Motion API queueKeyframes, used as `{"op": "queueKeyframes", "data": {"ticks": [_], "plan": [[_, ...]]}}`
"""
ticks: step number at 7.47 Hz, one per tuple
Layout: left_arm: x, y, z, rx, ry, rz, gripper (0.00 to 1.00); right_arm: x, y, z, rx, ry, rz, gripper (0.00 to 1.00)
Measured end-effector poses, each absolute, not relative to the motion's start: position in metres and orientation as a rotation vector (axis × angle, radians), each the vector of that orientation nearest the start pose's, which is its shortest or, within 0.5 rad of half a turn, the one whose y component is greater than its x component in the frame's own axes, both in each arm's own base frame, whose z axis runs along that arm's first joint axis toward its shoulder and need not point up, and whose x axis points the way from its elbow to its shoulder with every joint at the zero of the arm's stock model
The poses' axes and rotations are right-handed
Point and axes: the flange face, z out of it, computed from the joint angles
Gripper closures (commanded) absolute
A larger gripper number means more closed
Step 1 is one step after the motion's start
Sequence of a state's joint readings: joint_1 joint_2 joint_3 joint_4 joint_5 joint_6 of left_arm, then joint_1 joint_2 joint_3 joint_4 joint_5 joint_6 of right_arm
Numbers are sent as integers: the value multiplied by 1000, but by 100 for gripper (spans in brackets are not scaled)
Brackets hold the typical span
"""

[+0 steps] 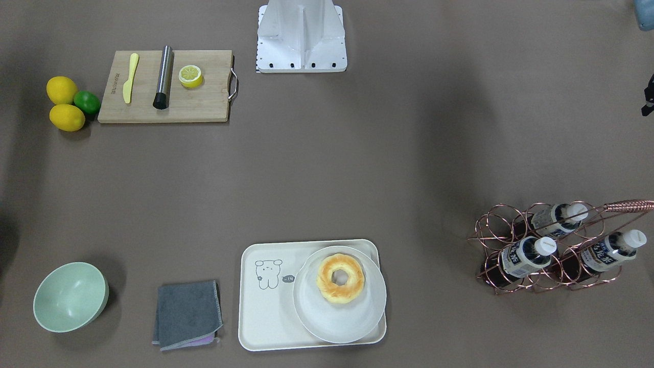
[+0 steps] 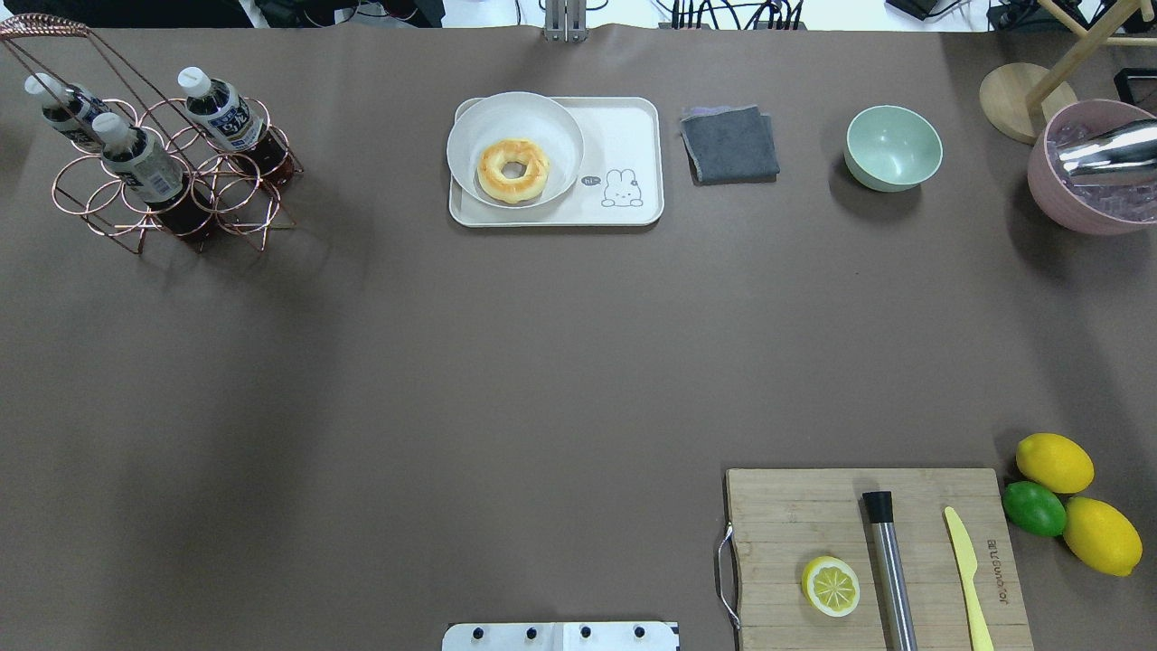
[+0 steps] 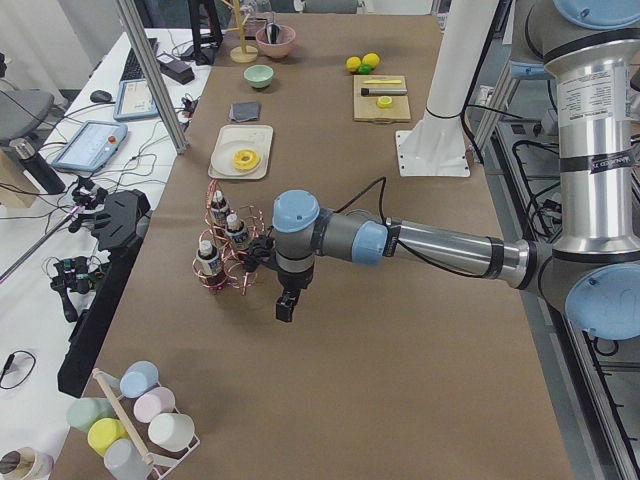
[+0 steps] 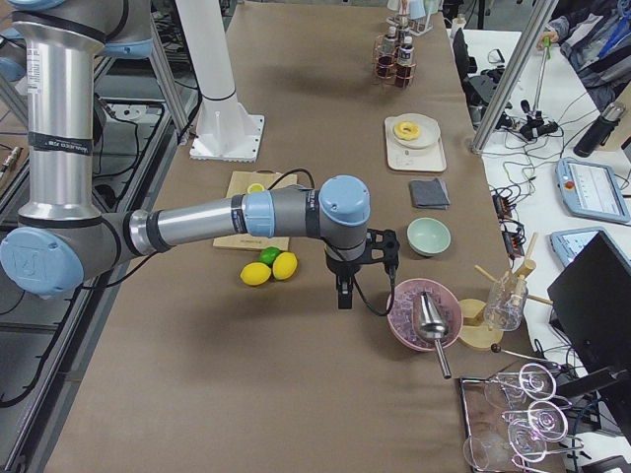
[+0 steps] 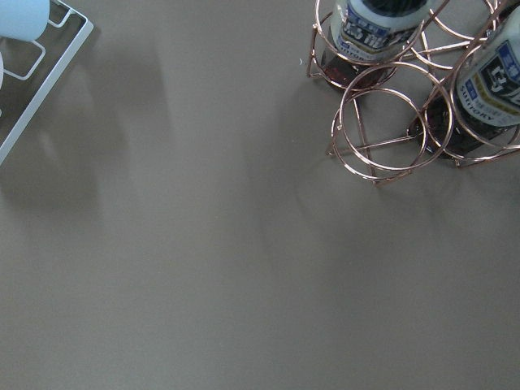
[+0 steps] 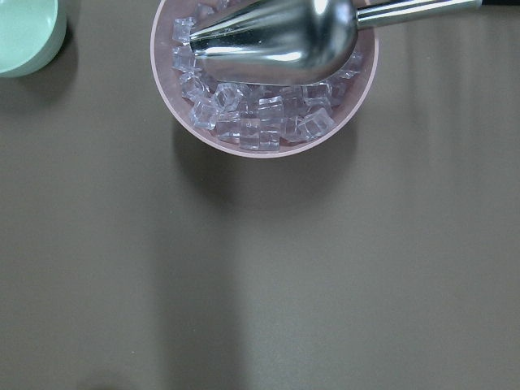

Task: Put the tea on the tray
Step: 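Move the left gripper toward the copper bottle rack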

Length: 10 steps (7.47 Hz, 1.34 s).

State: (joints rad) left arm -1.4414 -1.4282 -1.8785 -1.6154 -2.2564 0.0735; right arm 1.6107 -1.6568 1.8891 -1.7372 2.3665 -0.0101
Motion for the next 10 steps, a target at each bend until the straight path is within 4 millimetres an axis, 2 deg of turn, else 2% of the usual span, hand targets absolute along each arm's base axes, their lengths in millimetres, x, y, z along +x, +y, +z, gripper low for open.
{"op": "queueKeyframes", "data": {"ticks": [4, 7, 8, 9, 10], "plan": [[-11, -449, 567, 192, 699, 269, 3, 80, -448, 558, 85, -795, 1, 0], [-6, -464, 546, 227, 705, 273, 3, 78, -448, 561, 76, -798, 1, 0], [-4, -472, 530, 249, 711, 265, 3, 77, -448, 565, 69, -797, 3, 0], [5, -486, 499, 271, 734, 211, 3, 77, -448, 567, 65, -795, 5, 0], [25, -498, 462, 290, 764, 163, 3, 77, -448, 569, 62, -792, 8, 0]]}}
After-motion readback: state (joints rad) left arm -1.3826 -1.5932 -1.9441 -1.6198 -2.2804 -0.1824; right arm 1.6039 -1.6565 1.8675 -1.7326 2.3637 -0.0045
